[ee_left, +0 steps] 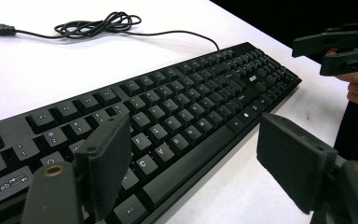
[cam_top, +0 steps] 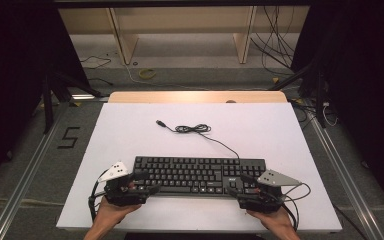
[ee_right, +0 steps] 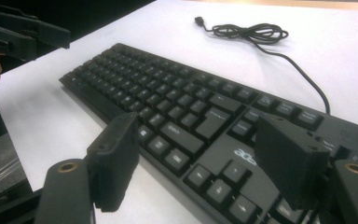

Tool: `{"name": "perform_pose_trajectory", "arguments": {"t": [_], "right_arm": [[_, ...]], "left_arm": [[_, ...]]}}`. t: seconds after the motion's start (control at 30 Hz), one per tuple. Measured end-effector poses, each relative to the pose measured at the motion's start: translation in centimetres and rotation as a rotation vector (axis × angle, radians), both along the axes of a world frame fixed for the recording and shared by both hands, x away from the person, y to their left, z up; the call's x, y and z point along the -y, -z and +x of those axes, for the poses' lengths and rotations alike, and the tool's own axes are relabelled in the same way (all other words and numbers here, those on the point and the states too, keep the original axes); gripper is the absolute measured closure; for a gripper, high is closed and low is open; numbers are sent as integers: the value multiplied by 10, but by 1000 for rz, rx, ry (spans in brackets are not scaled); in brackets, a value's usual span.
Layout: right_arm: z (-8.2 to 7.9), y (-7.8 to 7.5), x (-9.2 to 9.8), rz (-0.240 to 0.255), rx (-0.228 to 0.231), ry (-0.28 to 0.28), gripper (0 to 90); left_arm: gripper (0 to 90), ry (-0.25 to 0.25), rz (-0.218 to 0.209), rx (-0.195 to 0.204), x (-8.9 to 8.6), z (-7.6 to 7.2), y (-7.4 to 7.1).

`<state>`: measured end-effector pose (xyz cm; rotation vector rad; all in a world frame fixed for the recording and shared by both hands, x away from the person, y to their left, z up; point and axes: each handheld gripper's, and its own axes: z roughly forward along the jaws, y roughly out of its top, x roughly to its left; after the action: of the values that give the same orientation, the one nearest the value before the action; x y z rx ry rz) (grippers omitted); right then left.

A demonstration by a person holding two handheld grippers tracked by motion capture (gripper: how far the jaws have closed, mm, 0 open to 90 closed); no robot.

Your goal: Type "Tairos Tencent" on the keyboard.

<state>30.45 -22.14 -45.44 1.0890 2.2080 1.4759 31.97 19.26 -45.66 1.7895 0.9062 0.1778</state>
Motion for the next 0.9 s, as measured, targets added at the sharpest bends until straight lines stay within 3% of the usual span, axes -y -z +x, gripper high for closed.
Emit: {"name": "perform_pose_trajectory", "arguments": {"t": [0.9], "right_arm": [[39, -15, -61, -18, -15, -86, 335]], "left_arm": [[283, -101, 22, -55, -12, 7, 2]]}}
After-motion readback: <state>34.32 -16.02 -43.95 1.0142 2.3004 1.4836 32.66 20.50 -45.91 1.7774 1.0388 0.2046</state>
